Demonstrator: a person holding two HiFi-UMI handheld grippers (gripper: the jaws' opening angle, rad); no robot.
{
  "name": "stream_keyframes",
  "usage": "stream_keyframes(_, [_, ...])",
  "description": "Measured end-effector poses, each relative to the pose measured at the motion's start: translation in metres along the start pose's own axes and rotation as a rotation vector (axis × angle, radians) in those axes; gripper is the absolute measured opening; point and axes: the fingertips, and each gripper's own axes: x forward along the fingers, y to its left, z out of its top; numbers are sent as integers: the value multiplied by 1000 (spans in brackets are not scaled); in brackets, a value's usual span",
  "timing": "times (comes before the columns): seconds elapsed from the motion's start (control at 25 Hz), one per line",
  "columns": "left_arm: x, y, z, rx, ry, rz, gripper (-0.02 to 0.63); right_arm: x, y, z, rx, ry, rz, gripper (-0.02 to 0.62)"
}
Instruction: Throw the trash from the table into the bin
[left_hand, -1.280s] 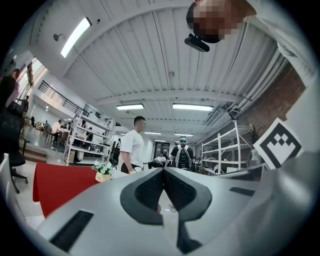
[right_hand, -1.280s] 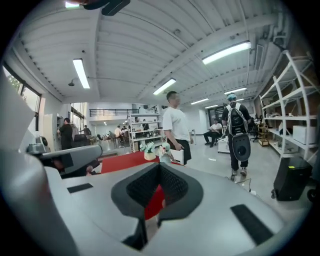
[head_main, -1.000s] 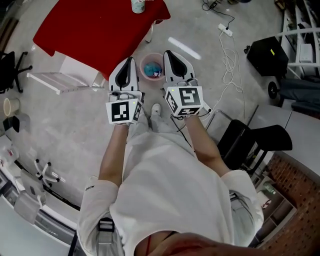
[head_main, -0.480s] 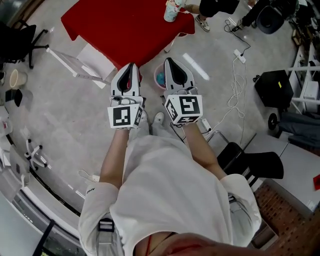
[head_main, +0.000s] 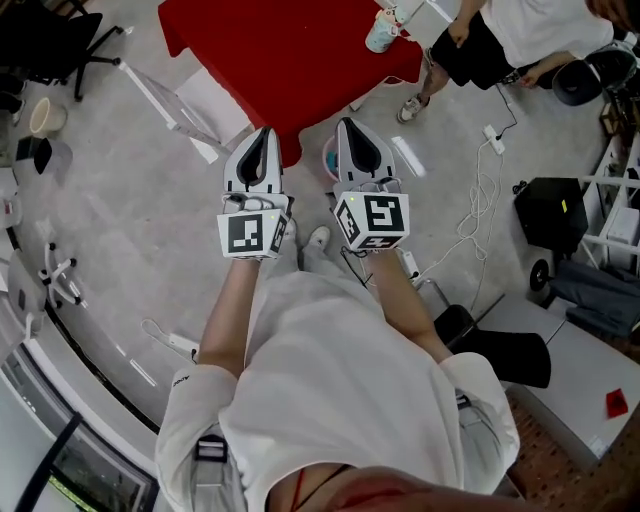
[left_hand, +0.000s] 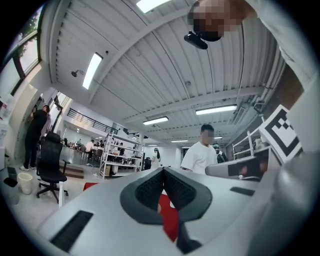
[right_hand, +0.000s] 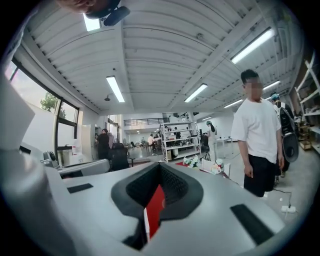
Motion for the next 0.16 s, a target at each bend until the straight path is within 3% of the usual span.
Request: stream_keyframes(0.16, [-5, 16, 1, -8, 10, 14, 5, 8, 16, -4, 4, 20, 12, 8])
